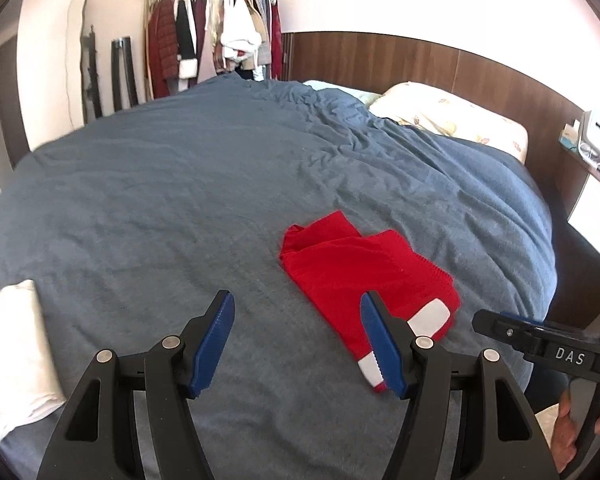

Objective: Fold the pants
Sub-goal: 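Lift both grippers up and away from the folded shorts, then grasp the folded shorts with the left gripper while the right gripper grasps the waistband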

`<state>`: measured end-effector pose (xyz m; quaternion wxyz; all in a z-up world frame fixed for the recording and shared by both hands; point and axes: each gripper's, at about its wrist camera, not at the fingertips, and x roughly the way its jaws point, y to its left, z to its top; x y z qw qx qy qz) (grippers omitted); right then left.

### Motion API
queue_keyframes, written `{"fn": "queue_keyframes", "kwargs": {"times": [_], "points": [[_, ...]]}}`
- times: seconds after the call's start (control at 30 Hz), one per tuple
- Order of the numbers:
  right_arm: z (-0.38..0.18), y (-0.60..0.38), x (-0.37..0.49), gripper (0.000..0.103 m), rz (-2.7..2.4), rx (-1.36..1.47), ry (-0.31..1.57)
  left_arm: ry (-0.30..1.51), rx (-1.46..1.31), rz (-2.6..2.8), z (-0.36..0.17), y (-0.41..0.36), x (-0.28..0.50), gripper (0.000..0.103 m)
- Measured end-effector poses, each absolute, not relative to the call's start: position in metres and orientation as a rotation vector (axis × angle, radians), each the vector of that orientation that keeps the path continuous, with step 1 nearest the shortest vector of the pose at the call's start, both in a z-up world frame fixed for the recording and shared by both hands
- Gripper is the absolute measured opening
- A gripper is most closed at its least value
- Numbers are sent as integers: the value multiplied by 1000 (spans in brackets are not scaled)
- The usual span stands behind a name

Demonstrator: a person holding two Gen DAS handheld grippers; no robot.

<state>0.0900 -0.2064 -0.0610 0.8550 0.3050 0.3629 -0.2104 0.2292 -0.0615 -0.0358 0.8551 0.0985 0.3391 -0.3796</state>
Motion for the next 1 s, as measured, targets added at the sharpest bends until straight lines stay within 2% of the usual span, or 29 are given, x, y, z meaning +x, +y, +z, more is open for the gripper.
{"fn": "queue_keyframes", "kwargs": {"times": [0.27, 0.63, 1.0], "points": [[-70, -210, 90, 60, -535, 757, 680, 763, 202, -850, -52, -79, 263, 64], [-100, -222, 107, 60, -585, 791, 733, 841, 214, -886, -89, -112, 302, 64], [-120, -232, 111, 60, -579, 855, 767, 860, 285, -908, -116, -132, 308, 64]]}}
